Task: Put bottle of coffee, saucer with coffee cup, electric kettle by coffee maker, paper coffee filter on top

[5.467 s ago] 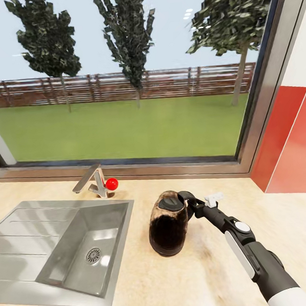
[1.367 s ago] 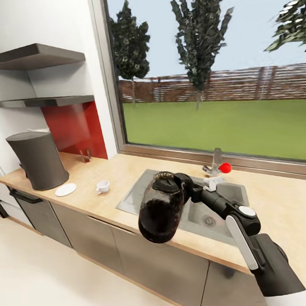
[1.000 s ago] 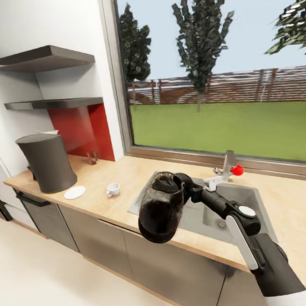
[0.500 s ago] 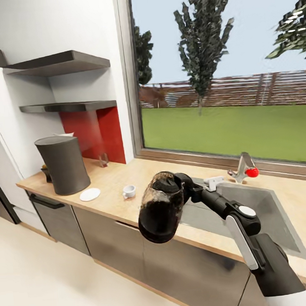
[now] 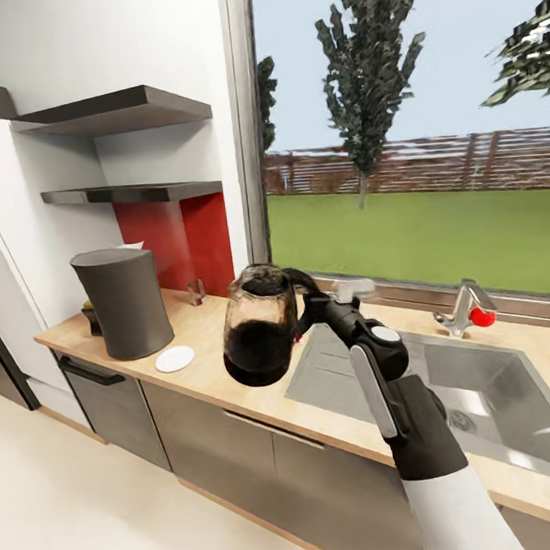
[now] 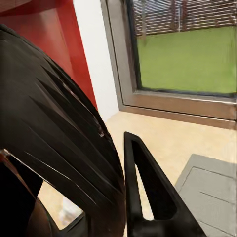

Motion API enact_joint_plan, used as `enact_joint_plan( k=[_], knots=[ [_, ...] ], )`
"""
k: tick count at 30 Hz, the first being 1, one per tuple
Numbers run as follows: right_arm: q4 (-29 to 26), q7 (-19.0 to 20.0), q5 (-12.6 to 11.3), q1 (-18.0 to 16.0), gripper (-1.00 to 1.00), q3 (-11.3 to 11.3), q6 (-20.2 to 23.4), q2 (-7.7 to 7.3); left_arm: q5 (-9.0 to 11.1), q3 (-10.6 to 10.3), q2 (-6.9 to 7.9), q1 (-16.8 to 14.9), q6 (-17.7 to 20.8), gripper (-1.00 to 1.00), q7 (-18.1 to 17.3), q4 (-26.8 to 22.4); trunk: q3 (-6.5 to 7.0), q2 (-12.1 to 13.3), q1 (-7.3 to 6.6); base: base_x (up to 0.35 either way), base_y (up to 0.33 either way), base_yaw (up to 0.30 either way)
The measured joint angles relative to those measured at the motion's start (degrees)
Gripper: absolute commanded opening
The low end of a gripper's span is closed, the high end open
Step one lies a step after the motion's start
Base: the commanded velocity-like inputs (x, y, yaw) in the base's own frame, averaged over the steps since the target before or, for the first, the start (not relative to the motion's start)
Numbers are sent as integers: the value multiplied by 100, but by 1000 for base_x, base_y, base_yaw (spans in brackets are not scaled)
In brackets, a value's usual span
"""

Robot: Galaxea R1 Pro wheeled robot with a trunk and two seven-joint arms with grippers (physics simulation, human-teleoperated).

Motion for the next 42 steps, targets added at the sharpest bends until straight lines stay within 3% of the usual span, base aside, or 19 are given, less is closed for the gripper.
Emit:
enact_joint_plan(
  k=[2, 4, 6, 9, 15, 23, 34, 42],
  knots=[
    [2, -638, 25, -342, -100, 474, 106, 0, -1, 5, -12, 0, -1, 100, 0, 10, 0, -1, 0, 7, 5, 0],
    [22, -1601, 89, -657, -100, 985, 163, 0, -6, -8, -28, 0, -1, 100, 1, 17, 0, -1, 0, 2, 1, 0],
    [55, -2128, 24, -750, -100, 1196, 163, 0, -7, -24, -34, 0, -1, 100, 0, 19, -1, 0, 0, 0, 0, 0],
    [75, -2444, 2, -794, -100, 1304, 161, 0, -7, -42, -37, 0, -1, 100, -1, 19, -1, 0, 0, 0, 0, 0],
    [79, -2555, -25, -796, -100, 1342, 146, 0, -7, 3, -39, 0, 0, 100, -1, 23, -2, -2, -2, 21, 15, 0],
    [121, -2551, -152, -552, -100, 1342, 158, 0, 84, 47, -47, -11, -77, 100, -136, -59, -2, 2, 0, 0, 0, 0],
    [108, -2550, -134, -397, -100, 1334, 158, 0, 126, 28, -101, -320, -163, 100, -366, -365, -2, 2, 0, 0, 0, 0],
    [93, -2550, -125, -397, -100, 1334, 158, 0, 388, 39, -48, -582, -52, 100, -626, -626, -2, 2, 0, 0, 0, 0]
  ],
)
